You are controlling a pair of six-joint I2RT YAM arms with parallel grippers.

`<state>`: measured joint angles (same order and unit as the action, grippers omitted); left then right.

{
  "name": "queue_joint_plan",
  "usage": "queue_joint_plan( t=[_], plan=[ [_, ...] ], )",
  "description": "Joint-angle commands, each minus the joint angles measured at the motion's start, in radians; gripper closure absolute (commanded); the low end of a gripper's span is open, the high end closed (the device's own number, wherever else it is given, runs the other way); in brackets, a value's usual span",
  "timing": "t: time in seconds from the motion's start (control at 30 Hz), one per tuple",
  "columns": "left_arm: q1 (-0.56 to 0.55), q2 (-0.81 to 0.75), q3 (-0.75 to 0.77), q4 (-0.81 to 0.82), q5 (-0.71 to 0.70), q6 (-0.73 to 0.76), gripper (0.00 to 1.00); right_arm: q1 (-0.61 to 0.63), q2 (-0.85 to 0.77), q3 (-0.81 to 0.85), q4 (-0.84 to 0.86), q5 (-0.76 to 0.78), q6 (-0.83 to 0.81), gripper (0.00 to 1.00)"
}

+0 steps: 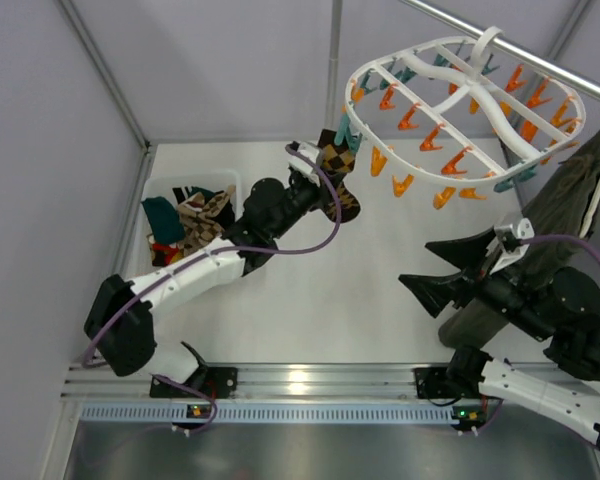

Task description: Remove the socks clipped to the hanger

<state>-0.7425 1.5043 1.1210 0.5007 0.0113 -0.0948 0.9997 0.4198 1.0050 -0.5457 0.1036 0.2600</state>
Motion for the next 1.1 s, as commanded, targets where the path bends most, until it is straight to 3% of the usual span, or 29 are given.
queue_joint_plan(
  t=[0.0,0.2,0.37,0.53,0.67,0.77,1.07],
  plan=[
    [-0.058,-0.126,-0.078,0.058,-0.092,0.001,1.0,0.013,0.0,0.072,0.067,0.063,0.031,0.01],
    [-0.205,-0.188,-0.125,0.058,-0.188,0.033,1.0,0.013,0.066,0.201,0.006,0.076,0.039,0.01],
    [-0.39,-0.125,-0.064,0.056,-0.358,0.167,1.0,0.011,0.121,0.326,-0.071,0.133,0.054,0.01],
    [-0.54,0.013,0.068,0.056,-0.549,0.309,1.0,0.013,0.192,0.473,-0.265,0.306,0.074,0.0],
    [-0.661,0.149,0.193,0.058,-0.706,0.46,1.0,0.013,0.289,0.608,-0.443,0.467,0.11,0.06],
    [-0.711,0.266,0.308,0.058,-0.83,0.573,1.0,0.011,0.345,0.691,-0.561,0.527,0.13,0.08],
    [-0.756,0.568,0.626,0.061,-0.99,0.879,1.0,0.011,0.516,0.874,-0.832,0.676,0.169,0.17]
  ],
)
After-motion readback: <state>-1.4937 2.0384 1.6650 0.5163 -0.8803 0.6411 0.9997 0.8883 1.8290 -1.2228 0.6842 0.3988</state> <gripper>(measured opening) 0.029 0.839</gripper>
